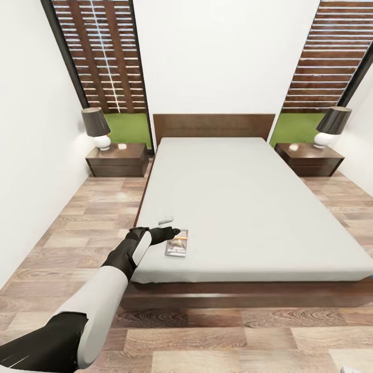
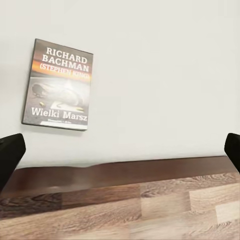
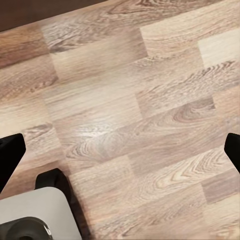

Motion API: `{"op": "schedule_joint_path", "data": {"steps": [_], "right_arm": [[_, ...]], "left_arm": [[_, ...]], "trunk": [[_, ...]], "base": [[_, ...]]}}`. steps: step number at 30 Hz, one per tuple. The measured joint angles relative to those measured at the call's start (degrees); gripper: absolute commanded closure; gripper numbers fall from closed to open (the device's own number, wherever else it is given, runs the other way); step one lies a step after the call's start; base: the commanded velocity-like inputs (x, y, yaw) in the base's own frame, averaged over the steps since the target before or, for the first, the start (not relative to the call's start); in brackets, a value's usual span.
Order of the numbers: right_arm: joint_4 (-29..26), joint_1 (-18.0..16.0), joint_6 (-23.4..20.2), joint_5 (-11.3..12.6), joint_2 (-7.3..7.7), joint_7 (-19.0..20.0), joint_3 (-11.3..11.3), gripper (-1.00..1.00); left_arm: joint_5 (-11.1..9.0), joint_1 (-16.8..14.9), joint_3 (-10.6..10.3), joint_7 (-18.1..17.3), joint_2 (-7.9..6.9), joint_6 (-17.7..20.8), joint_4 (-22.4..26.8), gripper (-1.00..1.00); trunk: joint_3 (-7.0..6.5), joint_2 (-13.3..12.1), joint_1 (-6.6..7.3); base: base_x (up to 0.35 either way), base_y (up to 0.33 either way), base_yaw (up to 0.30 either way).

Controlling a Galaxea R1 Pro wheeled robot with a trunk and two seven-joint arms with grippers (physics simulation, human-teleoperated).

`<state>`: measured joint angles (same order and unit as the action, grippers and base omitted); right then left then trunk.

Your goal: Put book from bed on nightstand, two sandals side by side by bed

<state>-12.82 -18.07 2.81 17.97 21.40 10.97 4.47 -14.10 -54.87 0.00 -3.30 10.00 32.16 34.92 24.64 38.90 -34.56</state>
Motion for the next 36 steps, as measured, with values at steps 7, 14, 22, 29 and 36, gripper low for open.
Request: {"op": "schedule_joint_path", "data": {"steps": [7,14,22,29,36], "right_arm": [[0.0,0.0,0.05,0.01,0.01,0.01,0.0,-1.0],[0.0,0.0,0.06,0.0,-0.02,0.01,0.0,-1.0],[0.0,0.0,0.26,0.01,-0.03,0.01,-0.05,-1.0],[0.0,0.0,0.66,-0.03,-0.03,0.0,-0.16,-1.0],[0.0,0.0,0.68,-0.03,-0.03,0.0,-0.16,-1.0]], "left_arm": [[-0.02,0.01,0.0,0.0,0.0,0.0,0.0,-1.0],[-0.02,0.01,0.0,0.0,0.0,0.0,0.0,-1.0],[-0.02,0.0,0.0,0.0,0.0,0.0,0.0,-1.0],[-0.03,-0.01,0.0,0.0,0.0,0.0,0.0,-1.0],[-0.11,-0.01,0.02,0.0,0.0,0.0,0.0,-1.0]], "trunk": [[0.63,0.0,0.0],[1.26,0.0,0.0],[1.98,0.0,0.0],[2.29,0.01,0.03],[2.3,0.01,0.03]], "base": [[0.0,0.0,0.0],[0.0,0.0,0.0],[0.0,0.0,0.0],[0.212,0.0,0.0],[0.312,0.0,0.0]]}}
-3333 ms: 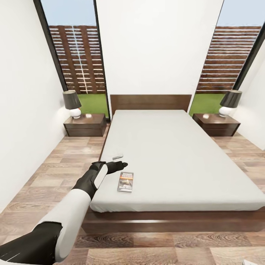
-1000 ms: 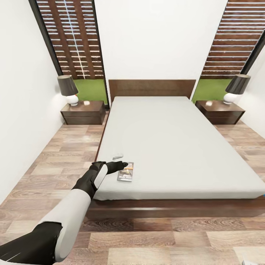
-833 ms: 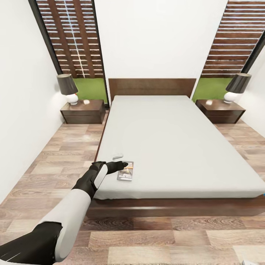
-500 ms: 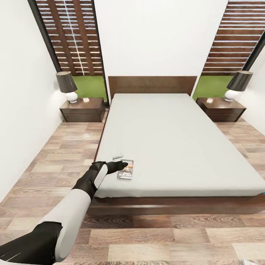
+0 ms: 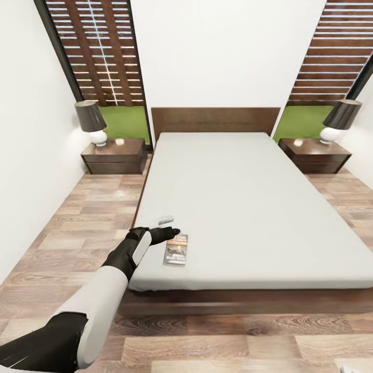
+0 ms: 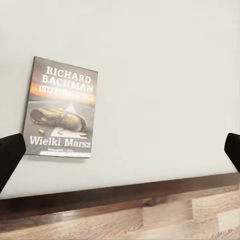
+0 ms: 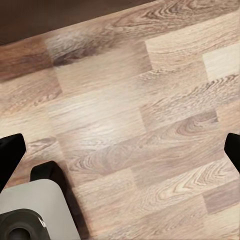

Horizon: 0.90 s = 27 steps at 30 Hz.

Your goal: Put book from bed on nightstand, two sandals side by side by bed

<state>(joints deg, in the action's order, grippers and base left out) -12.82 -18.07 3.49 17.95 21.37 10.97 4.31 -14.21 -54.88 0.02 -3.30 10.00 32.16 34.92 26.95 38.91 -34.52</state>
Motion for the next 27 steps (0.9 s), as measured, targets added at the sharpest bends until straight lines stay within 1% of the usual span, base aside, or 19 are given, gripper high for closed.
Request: {"op": "schedule_joint_path", "data": {"steps": [6,16,27], "right_arm": [[0.0,0.0,0.0,0.0,0.0,0.0,0.0,-1.0],[-0.01,0.0,0.0,0.0,0.0,-0.01,0.04,-1.0],[0.0,0.0,0.0,0.0,0.0,0.0,0.08,-1.0]], "left_arm": [[-0.01,0.01,0.0,0.0,0.0,0.0,0.0,-1.0],[-0.01,-0.01,0.0,0.0,0.0,-0.01,0.0,-1.0],[0.0,0.01,-0.02,0.0,0.0,0.0,0.0,-1.0]], "trunk": [[0.0,0.0,0.0],[0.05,0.0,-0.01],[0.92,-0.01,-0.04]], "base": [[0.316,-0.013,0.0],[0.286,-0.08,0.0],[0.033,-0.014,0.0]]}}
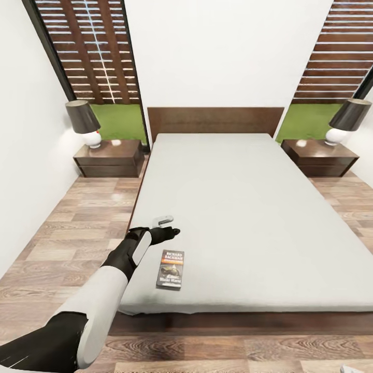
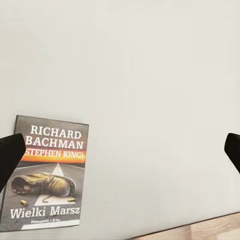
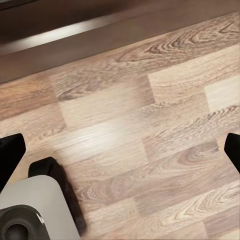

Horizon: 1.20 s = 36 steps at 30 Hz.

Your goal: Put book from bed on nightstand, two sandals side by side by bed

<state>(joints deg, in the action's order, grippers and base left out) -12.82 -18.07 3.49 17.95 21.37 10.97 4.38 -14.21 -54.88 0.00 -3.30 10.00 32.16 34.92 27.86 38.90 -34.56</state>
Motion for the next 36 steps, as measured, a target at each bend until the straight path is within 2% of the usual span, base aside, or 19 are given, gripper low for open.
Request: {"op": "schedule_joint_path", "data": {"steps": [36], "right_arm": [[0.0,0.0,0.0,0.0,0.0,0.0,0.0,-1.0]], "left_arm": [[0.09,-0.02,0.0,0.0,0.0,0.0,0.0,-1.0]], "trunk": [[3.19,0.0,0.0]], "base": [[0.0,0.0,0.0]]}}
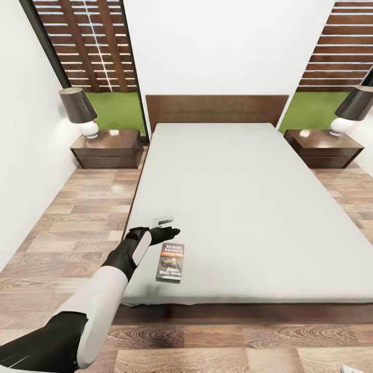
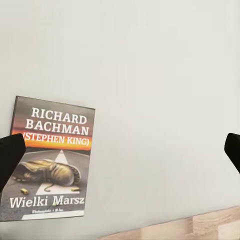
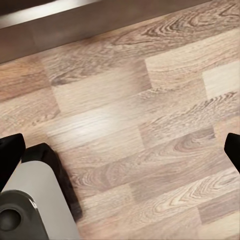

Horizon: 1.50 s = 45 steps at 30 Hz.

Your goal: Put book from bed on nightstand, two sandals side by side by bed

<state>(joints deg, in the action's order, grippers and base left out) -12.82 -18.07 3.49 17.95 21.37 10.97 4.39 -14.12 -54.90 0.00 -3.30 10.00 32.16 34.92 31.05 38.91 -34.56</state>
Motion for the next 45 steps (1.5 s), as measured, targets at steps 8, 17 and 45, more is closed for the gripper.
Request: {"op": "schedule_joint_path", "data": {"steps": [8,17,45], "right_arm": [[0.0,0.0,0.0,0.0,0.0,0.0,0.0,-1.0],[0.0,0.0,0.0,0.0,0.0,0.0,0.0,-1.0],[0.0,0.0,0.0,0.0,0.0,0.0,0.0,-1.0]], "left_arm": [[0.0,0.06,0.0,0.0,0.0,0.0,0.0,-1.0],[-0.05,0.04,0.0,0.0,0.0,0.0,0.0,-1.0],[-0.05,0.05,0.0,0.0,0.0,0.0,0.0,-1.0]], "trunk": [[0.71,0.0,0.0],[1.51,0.0,0.0],[3.99,0.0,0.0]], "base": [[0.0,0.0,0.0],[0.0,0.0,0.0],[0.0,0.0,0.0]]}}
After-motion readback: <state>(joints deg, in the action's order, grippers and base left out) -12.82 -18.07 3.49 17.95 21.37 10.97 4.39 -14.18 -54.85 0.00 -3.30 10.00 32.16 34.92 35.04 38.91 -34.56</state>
